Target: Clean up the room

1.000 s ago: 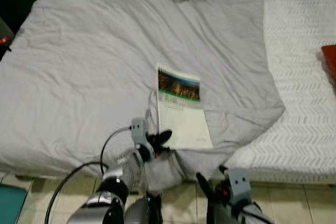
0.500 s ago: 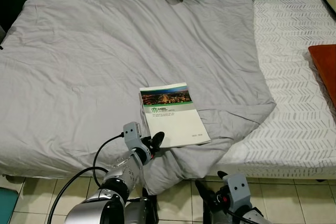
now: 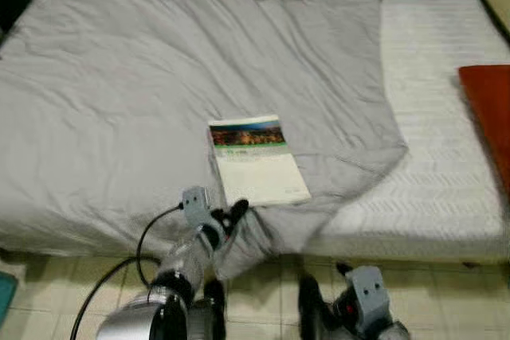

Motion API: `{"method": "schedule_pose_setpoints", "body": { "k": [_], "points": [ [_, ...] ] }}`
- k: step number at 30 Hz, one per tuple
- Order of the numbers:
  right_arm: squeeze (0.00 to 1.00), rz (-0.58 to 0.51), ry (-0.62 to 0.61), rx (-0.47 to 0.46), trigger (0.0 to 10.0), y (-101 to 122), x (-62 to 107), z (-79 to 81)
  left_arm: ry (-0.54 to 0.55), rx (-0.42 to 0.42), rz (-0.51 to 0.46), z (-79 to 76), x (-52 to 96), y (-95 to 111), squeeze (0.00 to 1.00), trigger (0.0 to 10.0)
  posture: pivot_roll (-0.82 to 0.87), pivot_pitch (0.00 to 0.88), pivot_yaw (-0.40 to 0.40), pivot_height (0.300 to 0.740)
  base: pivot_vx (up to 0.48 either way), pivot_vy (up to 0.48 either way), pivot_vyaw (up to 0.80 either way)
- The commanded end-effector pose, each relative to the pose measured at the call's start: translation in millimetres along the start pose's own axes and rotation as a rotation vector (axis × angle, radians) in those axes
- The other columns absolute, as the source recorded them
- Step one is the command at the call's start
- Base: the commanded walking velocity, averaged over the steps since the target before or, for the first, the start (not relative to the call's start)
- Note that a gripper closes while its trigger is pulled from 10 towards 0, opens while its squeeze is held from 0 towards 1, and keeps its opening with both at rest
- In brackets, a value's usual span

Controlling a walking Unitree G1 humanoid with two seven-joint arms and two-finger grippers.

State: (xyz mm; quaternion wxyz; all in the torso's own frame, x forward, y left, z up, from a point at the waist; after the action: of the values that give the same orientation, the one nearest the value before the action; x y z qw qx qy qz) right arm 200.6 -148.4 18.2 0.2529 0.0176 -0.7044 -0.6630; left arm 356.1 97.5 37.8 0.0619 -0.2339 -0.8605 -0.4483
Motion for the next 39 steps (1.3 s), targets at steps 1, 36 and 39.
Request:
{"method": "schedule_pose_setpoints", "body": {
  "k": [1, 36, 39],
  "points": [
    [0.0, 0.023, 0.017, -0.006, 10.0, -3, 5.7, 2.8, 0.038, 0.02, -0.012, 10.3, 3.8, 0, 0.0, 10.0, -0.3, 0.457, -0.003, 0.74, 0.0, 0.0, 0.0],
    [0.0, -0.312, -0.529, -0.064, 10.0, 62, 3.6, -70.6, -0.076, -0.73, -0.282, -3.7, 84.3, 13, 0.0, 10.0, -0.05, 0.0, 0.077, 0.74, 0.0, 0.0, 0.0],
    [0.0, -0.287, -0.455, -0.028, 10.0, 63, -10.5, -63.9, -0.057, -0.717, -0.263, -1.6, 77.9, 9, 0.0, 10.0, -0.05, 0.0, 0.073, 0.74, 0.0, 0.0, 0.0]
  ]
}}
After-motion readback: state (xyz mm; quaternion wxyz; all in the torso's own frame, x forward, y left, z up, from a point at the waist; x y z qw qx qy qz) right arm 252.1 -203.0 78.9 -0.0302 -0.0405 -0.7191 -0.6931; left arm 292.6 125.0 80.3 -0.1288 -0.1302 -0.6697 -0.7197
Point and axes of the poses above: a point about 5 cm out from each wrist's last joint towards the gripper, its own x axis pointing back from the gripper into the wrist, its own y axis along the axis of the wrist's last joint, z = x × y, the point moved 2 cm from there along -x, pointing out of the wrist towards the gripper, and after that the axes turned 1 degree about x, right-handed, at the moved point
